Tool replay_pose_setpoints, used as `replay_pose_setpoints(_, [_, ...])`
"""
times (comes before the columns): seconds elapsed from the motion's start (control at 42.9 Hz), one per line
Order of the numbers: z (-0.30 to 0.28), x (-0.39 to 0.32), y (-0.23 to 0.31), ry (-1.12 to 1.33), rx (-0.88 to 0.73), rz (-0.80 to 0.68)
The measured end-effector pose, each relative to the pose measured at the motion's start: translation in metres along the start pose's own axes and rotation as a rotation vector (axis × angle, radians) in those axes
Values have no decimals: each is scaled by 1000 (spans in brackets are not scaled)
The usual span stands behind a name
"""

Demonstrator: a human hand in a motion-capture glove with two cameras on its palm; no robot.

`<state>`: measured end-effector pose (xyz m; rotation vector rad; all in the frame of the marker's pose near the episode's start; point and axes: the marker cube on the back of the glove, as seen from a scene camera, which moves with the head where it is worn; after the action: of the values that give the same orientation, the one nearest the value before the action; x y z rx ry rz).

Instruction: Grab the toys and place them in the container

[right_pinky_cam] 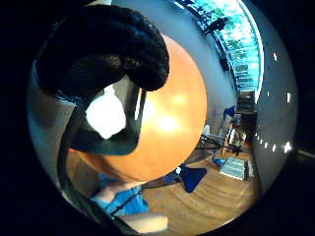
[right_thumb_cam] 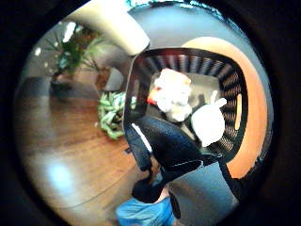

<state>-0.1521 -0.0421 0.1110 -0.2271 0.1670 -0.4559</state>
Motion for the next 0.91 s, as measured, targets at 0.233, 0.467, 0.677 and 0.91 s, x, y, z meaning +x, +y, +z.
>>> replay_pose_setpoints(0.233, [-3, 17, 11, 32, 14, 32])
replay_pose_setpoints(0.467, [-7, 44, 22, 78, 18, 41])
replay_pose_setpoints(0.677, [-15, 38, 4, 143, 19, 158])
replay_pose_setpoints(0.91, [-12, 80, 18, 150, 24, 232])
